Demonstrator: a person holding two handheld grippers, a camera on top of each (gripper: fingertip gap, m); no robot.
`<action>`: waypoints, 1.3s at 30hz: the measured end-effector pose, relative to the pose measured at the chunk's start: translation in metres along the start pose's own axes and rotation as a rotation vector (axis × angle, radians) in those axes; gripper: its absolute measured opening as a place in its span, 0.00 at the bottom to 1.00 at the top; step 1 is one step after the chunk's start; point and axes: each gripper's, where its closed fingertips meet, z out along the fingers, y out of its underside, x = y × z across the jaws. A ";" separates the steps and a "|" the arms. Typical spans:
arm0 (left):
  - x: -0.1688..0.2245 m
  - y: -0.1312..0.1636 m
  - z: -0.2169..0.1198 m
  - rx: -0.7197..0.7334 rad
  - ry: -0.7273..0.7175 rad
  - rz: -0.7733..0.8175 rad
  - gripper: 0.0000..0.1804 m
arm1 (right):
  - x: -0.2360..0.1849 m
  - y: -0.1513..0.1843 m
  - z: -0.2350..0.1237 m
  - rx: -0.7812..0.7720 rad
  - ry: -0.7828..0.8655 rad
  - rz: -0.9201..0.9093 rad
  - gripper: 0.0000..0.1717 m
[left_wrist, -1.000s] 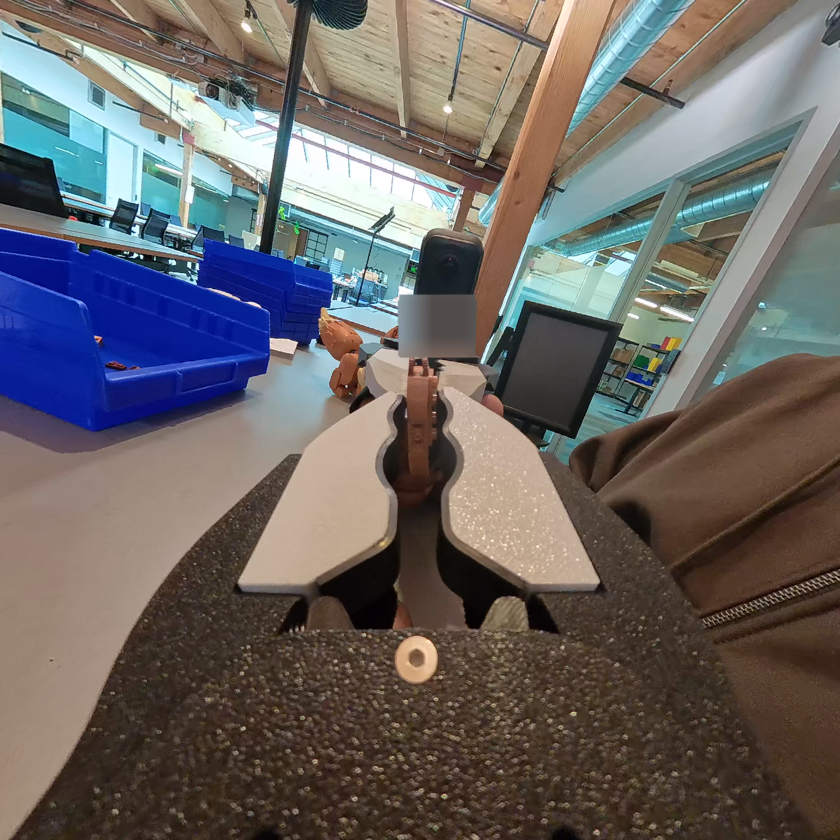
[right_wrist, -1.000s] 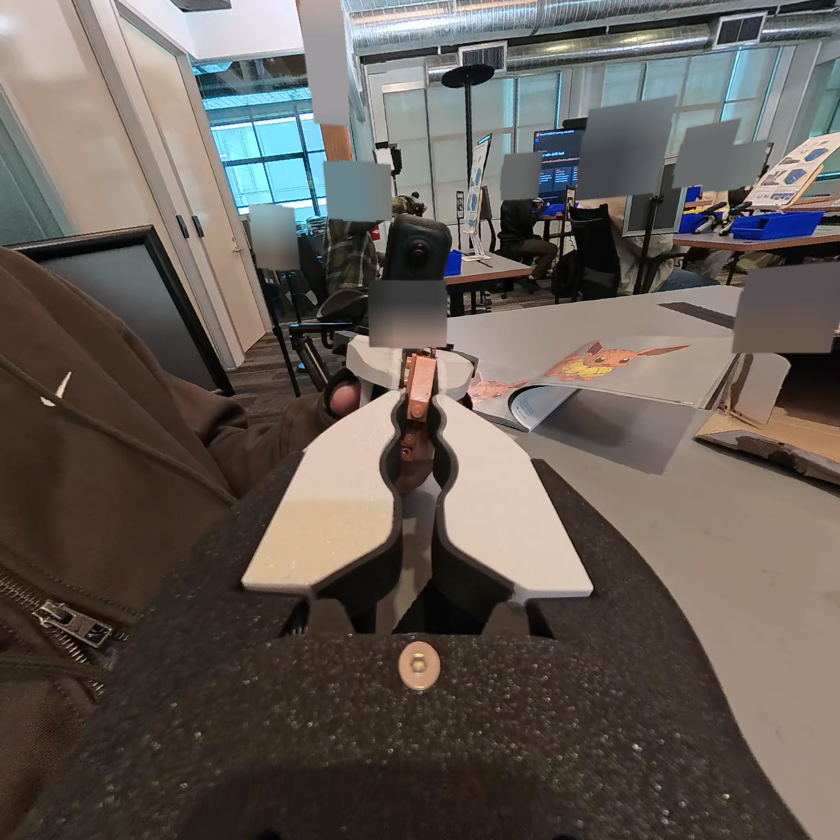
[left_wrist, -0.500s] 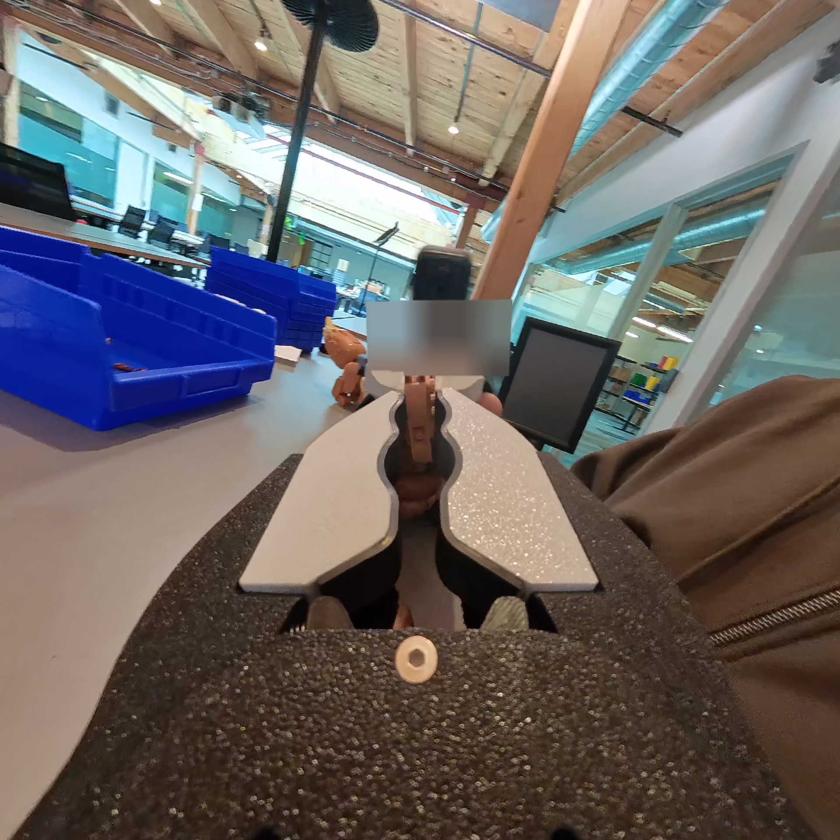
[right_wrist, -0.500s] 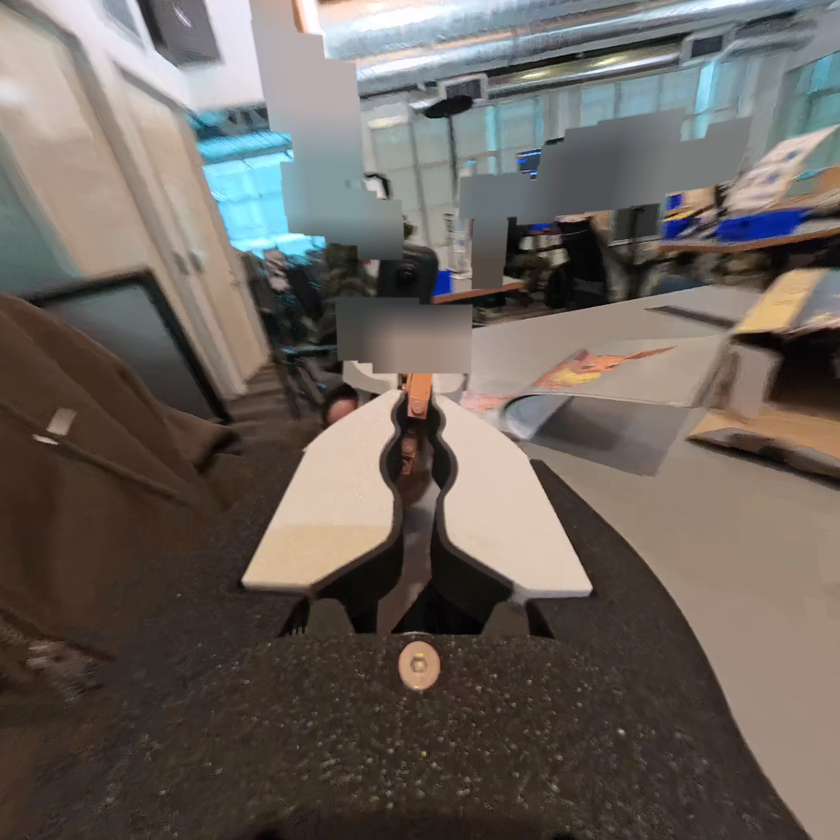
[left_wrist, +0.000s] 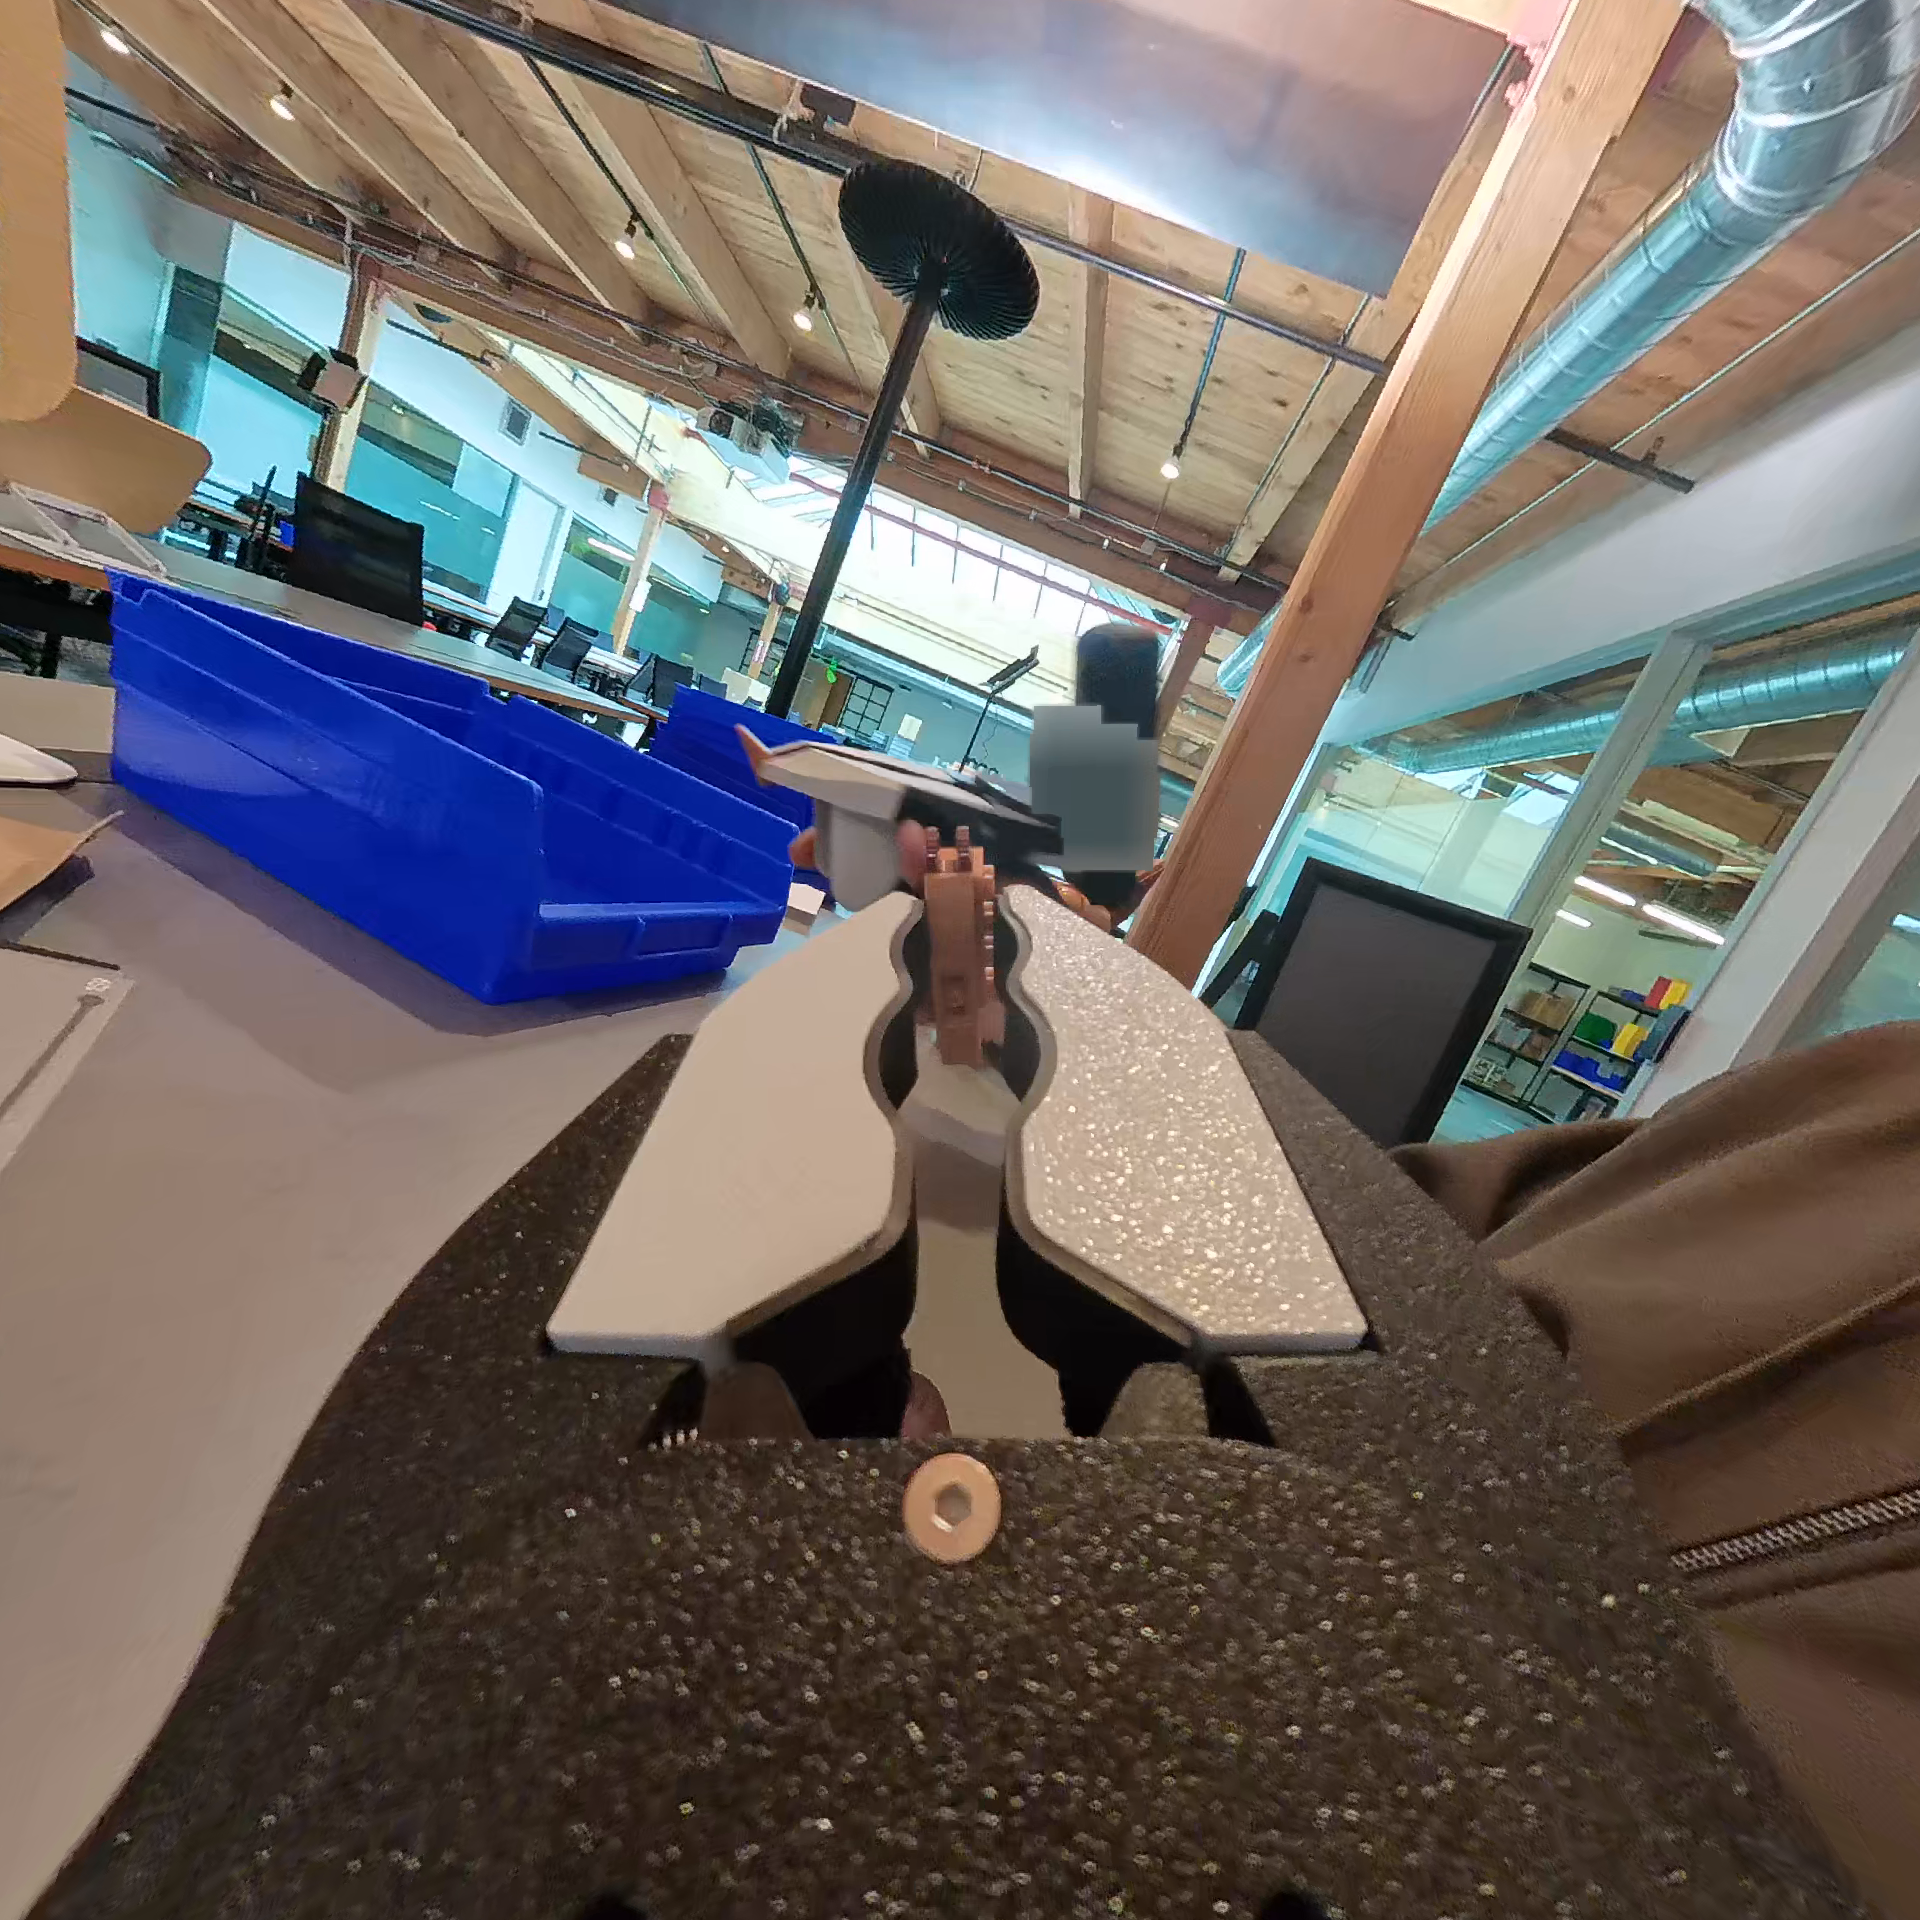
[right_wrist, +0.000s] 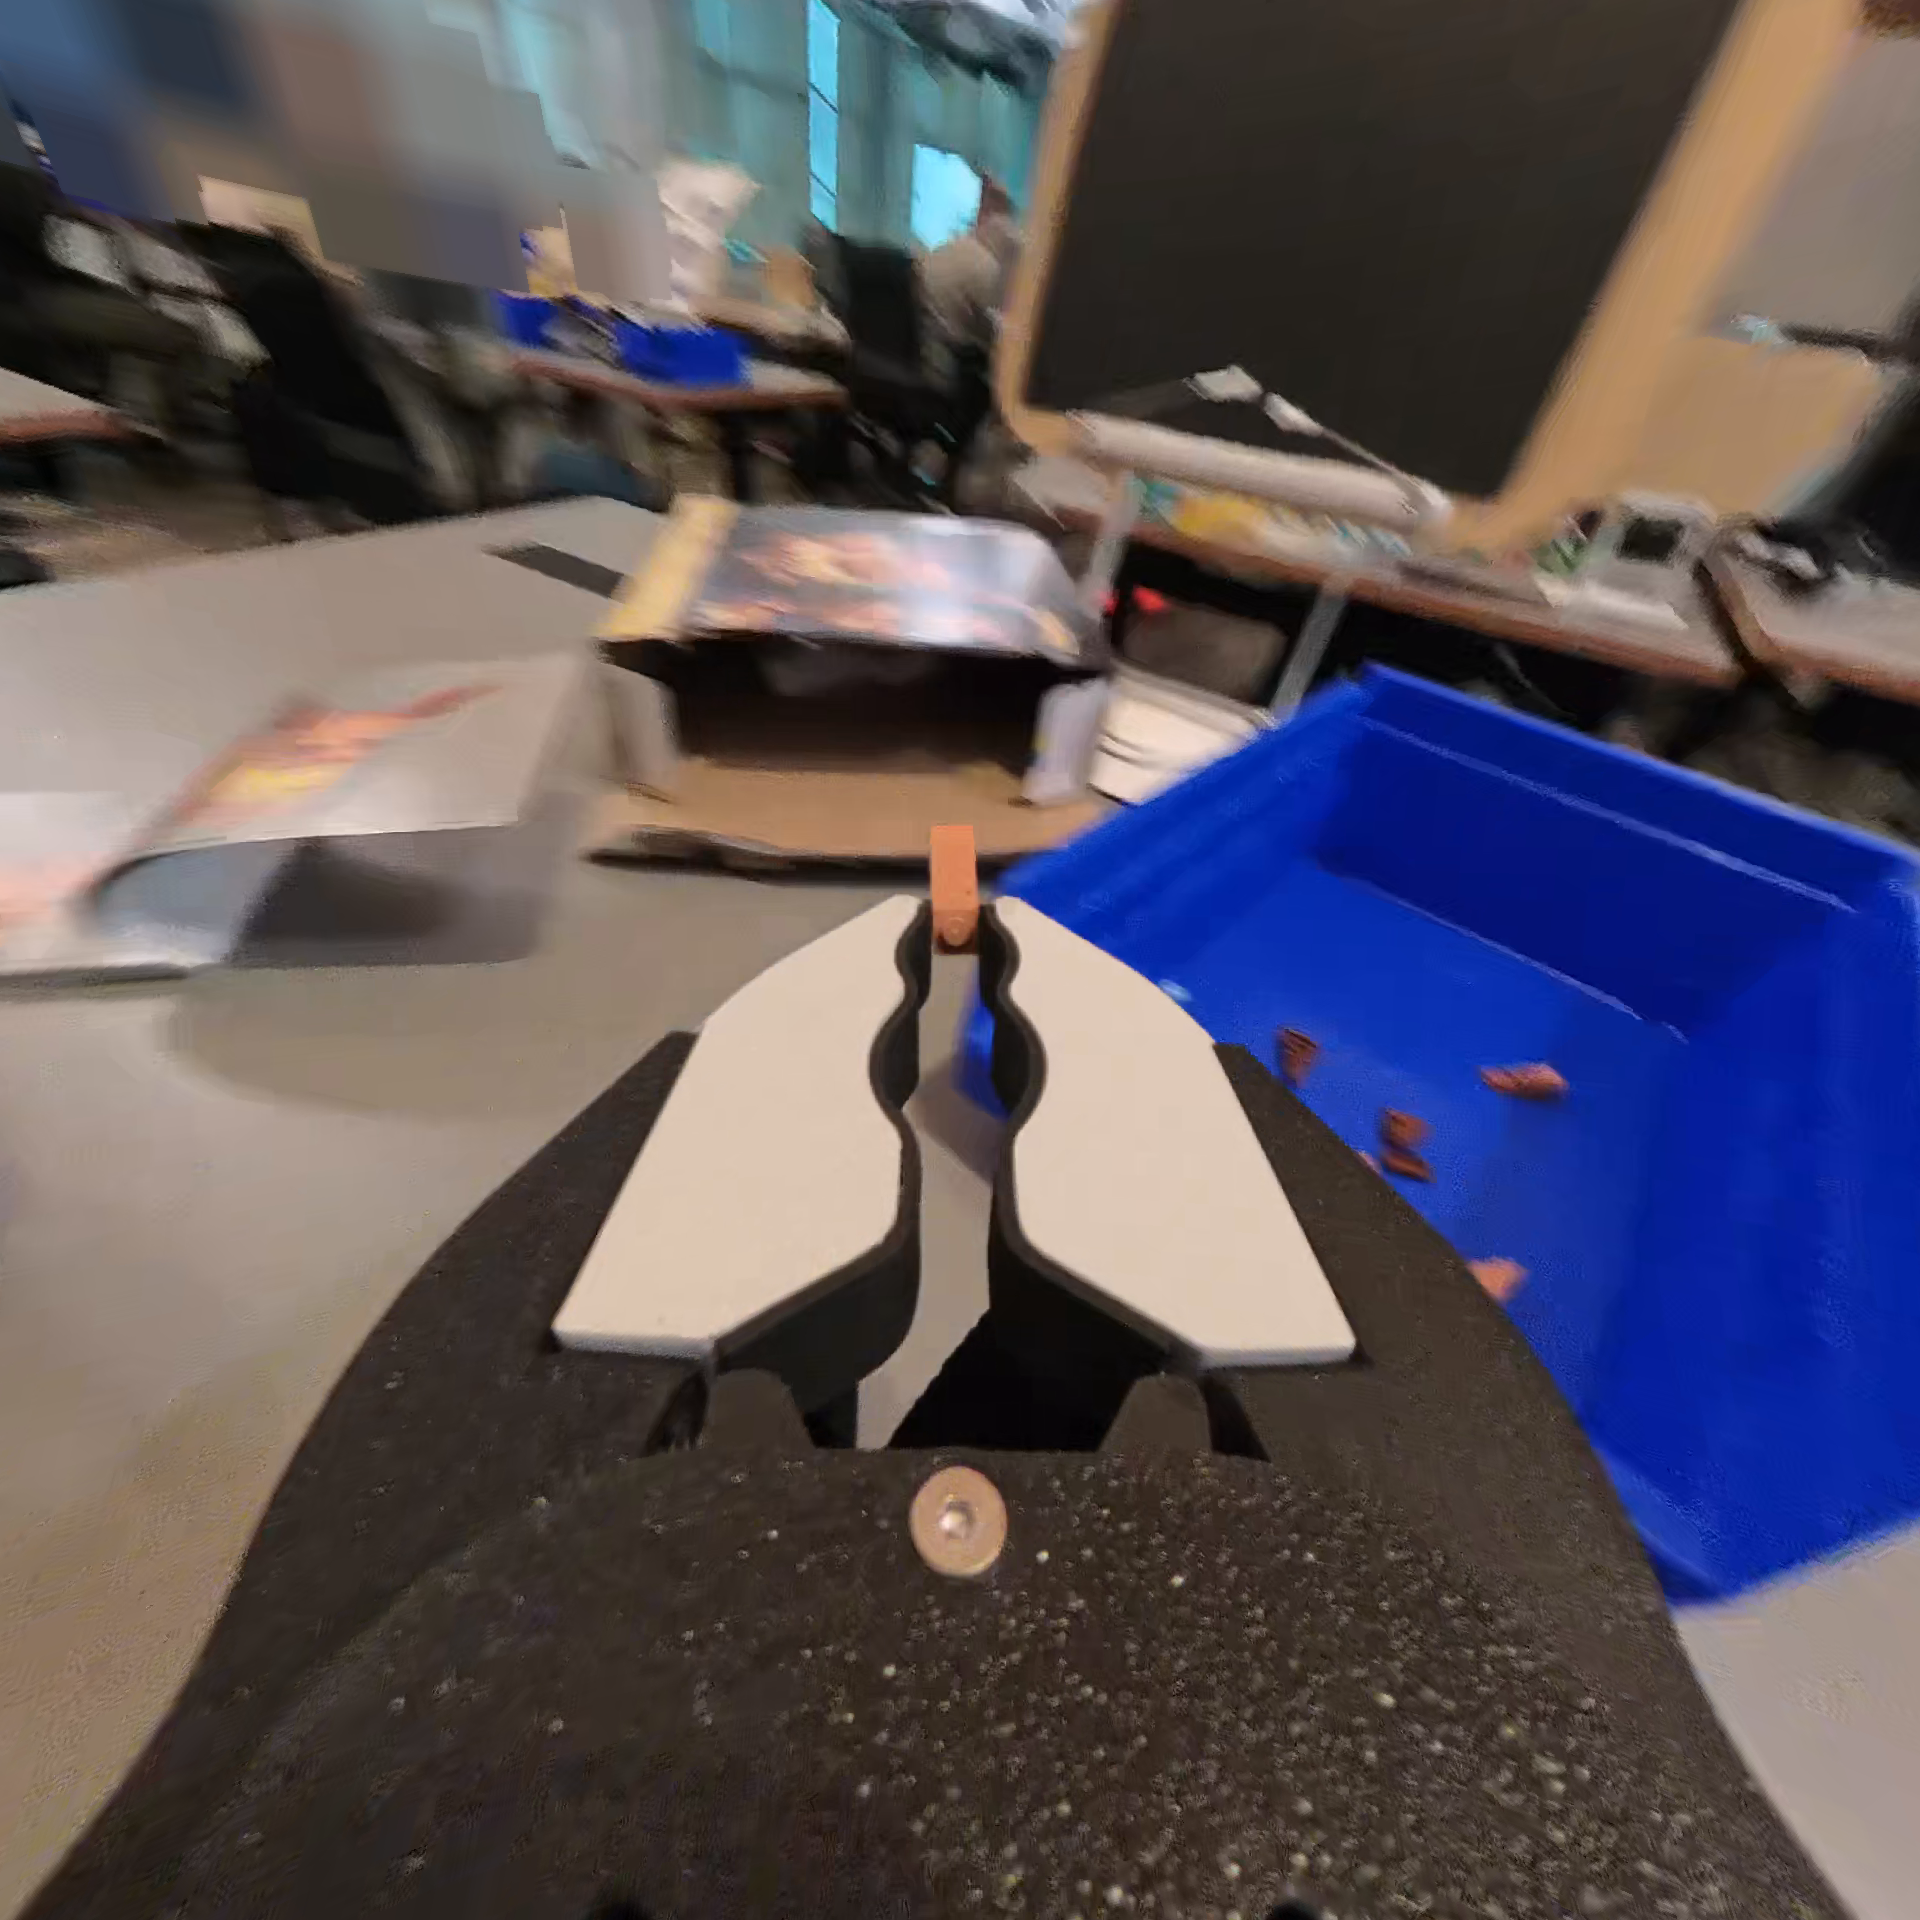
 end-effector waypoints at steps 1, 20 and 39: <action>0.000 0.000 0.000 0.001 -0.001 -0.002 0.06 | 0.022 0.004 0.006 -0.052 0.055 0.029 0.05; 0.006 -0.004 0.015 0.184 0.105 -0.208 0.06 | -0.108 -0.011 -0.042 0.319 -0.230 -0.298 0.12; -0.002 0.018 0.035 0.110 0.016 -0.225 0.07 | -0.178 0.007 -0.026 0.242 -0.353 -0.291 0.07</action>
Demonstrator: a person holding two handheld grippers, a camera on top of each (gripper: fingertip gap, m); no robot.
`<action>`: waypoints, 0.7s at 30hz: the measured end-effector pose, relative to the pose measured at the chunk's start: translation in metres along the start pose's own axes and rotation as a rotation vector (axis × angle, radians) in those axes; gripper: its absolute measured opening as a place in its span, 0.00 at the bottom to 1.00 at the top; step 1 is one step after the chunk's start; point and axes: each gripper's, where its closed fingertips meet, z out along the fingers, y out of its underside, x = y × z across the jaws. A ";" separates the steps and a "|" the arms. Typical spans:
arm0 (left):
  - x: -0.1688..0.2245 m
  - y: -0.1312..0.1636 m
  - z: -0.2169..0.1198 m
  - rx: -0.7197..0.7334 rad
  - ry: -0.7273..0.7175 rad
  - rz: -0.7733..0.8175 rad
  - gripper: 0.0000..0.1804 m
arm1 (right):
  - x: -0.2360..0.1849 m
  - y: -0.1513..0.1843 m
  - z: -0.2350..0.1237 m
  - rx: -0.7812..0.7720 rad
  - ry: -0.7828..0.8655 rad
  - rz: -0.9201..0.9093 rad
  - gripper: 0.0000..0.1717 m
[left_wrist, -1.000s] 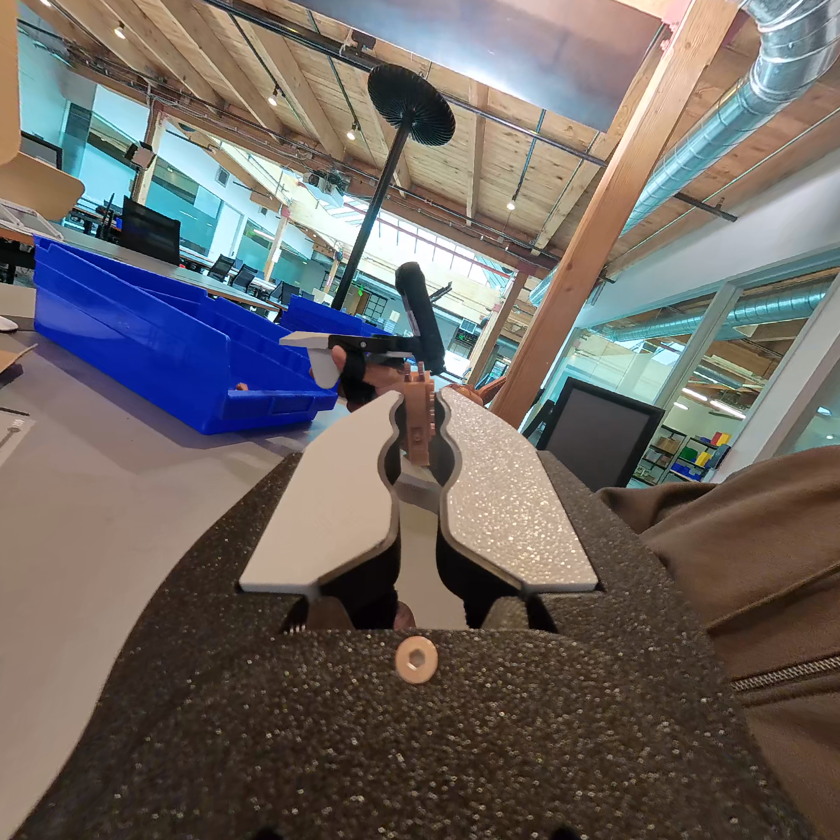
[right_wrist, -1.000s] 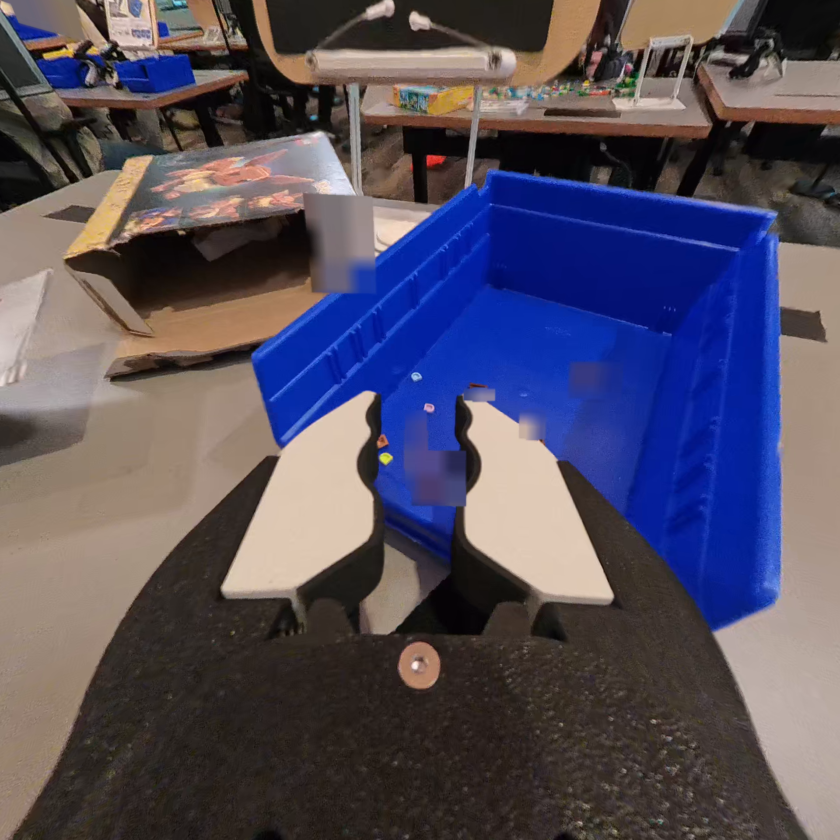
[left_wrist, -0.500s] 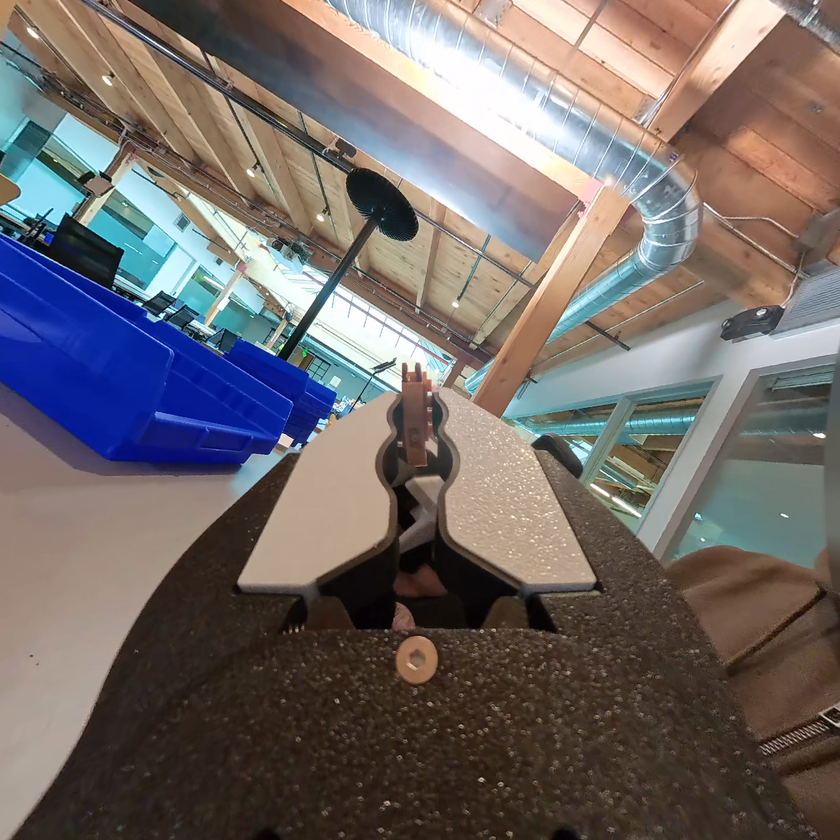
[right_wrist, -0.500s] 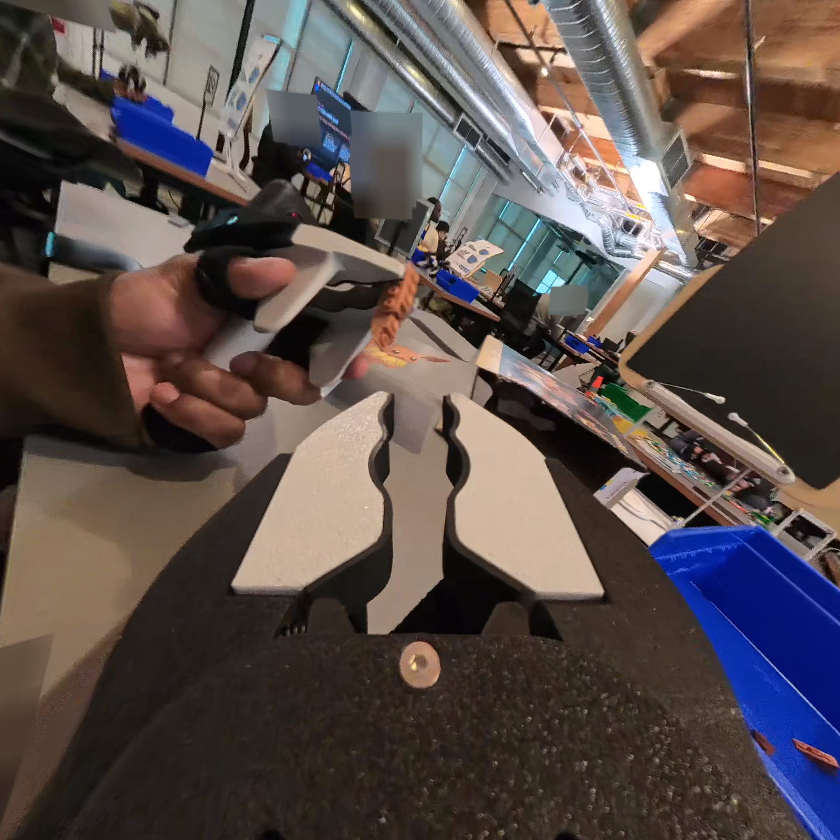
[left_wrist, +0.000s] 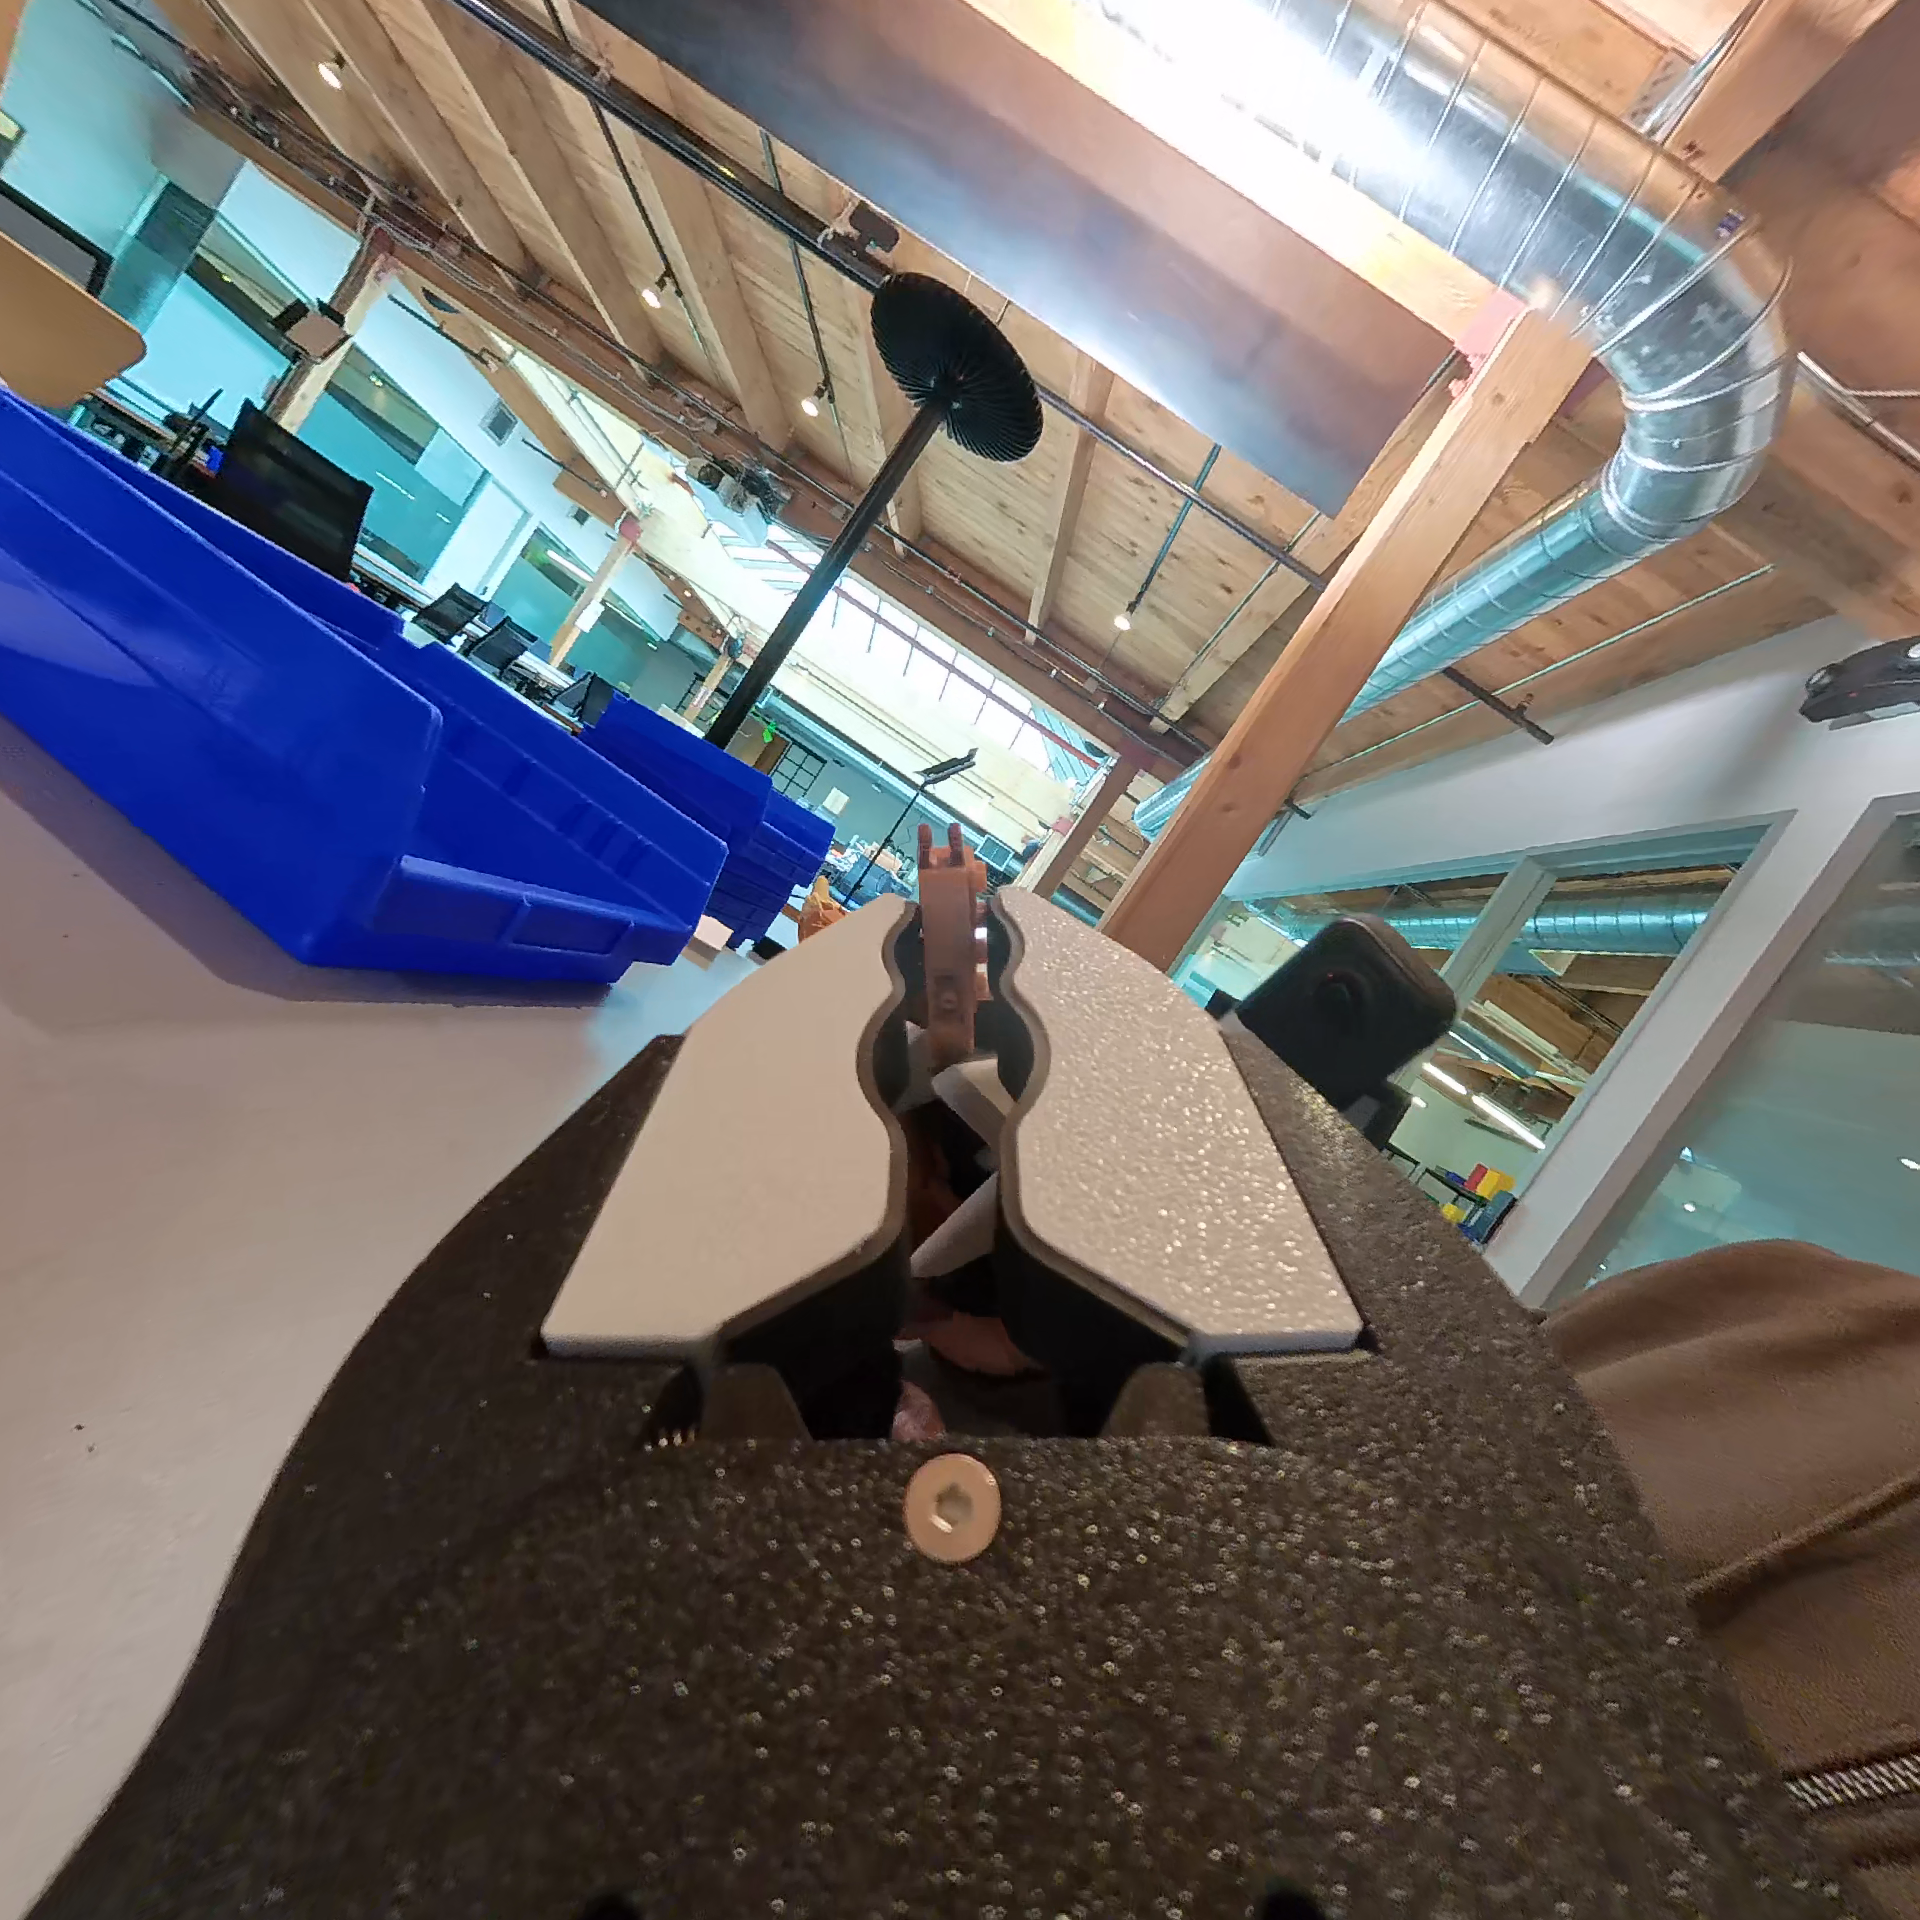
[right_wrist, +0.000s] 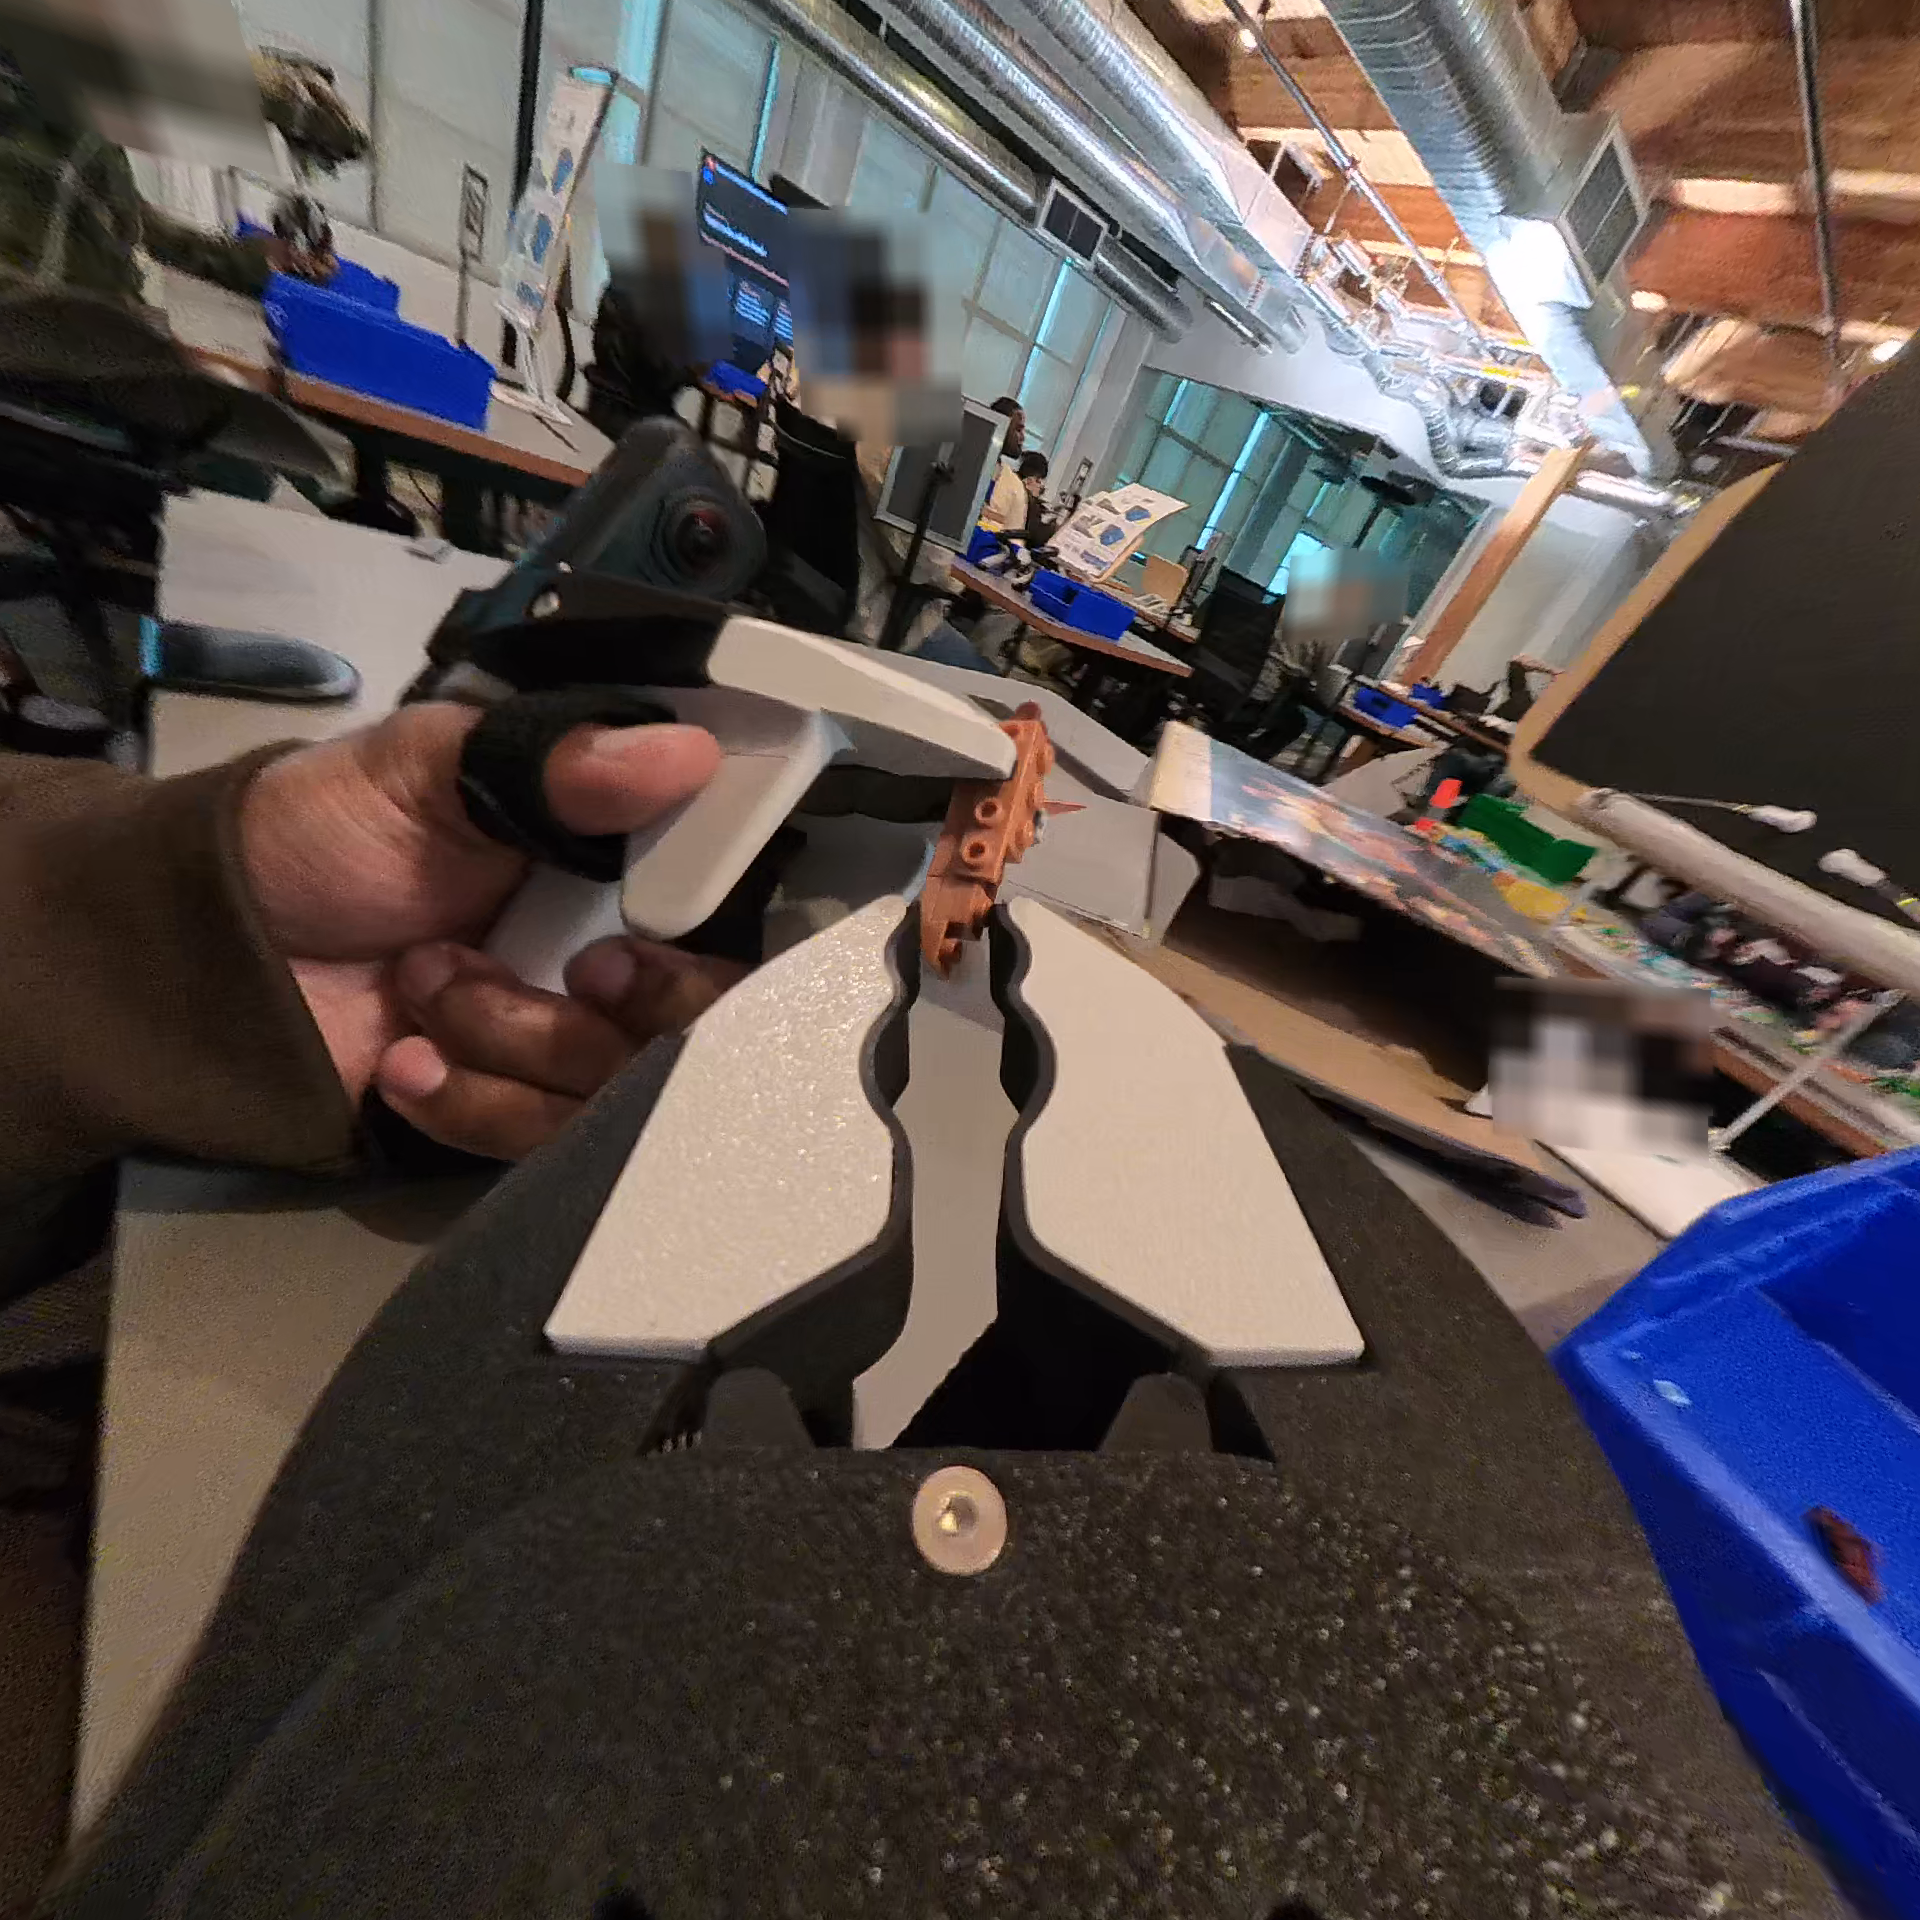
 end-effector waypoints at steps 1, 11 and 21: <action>0.001 0.000 0.001 0.001 0.005 0.005 0.07 | 0.000 -0.001 -0.001 0.013 -0.022 0.048 0.07; 0.015 0.005 0.006 -0.024 0.058 0.058 0.13 | 0.001 -0.025 -0.018 0.221 -0.343 0.632 0.07; 0.029 0.004 0.005 -0.016 0.143 0.066 0.09 | -0.016 -0.028 -0.020 0.216 -0.557 0.813 0.07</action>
